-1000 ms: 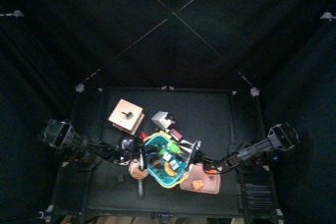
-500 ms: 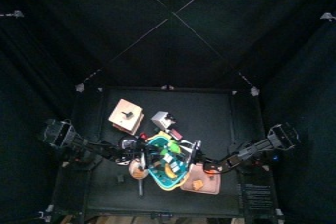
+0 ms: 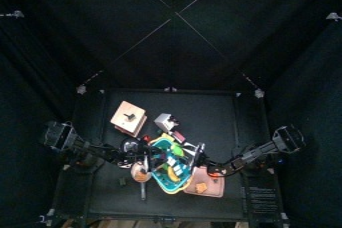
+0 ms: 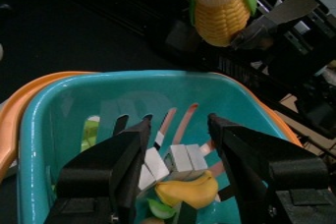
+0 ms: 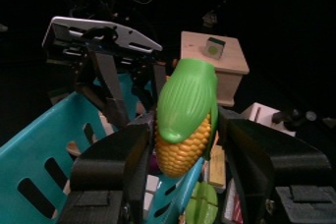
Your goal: Drop corn husk
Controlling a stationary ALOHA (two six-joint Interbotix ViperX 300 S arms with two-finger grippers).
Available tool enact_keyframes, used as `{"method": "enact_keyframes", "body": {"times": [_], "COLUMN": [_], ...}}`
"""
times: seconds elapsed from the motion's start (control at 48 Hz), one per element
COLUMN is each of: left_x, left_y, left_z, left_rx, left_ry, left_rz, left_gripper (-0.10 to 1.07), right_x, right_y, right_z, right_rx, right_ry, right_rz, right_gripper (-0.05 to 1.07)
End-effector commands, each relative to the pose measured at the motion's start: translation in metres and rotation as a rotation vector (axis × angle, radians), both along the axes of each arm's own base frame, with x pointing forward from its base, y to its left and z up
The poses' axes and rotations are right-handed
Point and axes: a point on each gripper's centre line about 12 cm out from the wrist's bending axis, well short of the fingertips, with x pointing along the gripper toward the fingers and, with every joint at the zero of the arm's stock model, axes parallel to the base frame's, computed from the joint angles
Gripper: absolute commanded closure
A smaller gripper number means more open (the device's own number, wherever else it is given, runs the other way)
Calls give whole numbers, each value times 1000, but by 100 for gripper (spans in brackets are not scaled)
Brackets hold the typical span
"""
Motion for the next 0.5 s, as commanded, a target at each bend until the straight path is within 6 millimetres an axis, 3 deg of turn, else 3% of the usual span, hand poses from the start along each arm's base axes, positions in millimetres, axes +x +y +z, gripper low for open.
{"method": "enact_keyframes", "body": {"times": [0.0, 0.479], "left_x": [3, 3], "left_y": [0, 3], "left_z": [10, 12], "left_rx": [-2, 2], "left_ry": [-33, -41], "left_rz": [2, 9], "left_gripper": [11, 11], "right_x": [-2, -3], "right_y": [-1, -1], "right_z": [14, 14], "right_rx": [12, 24], "right_ry": [-41, -41], "right_rz": [-1, -4], "right_gripper": [26, 26]}}
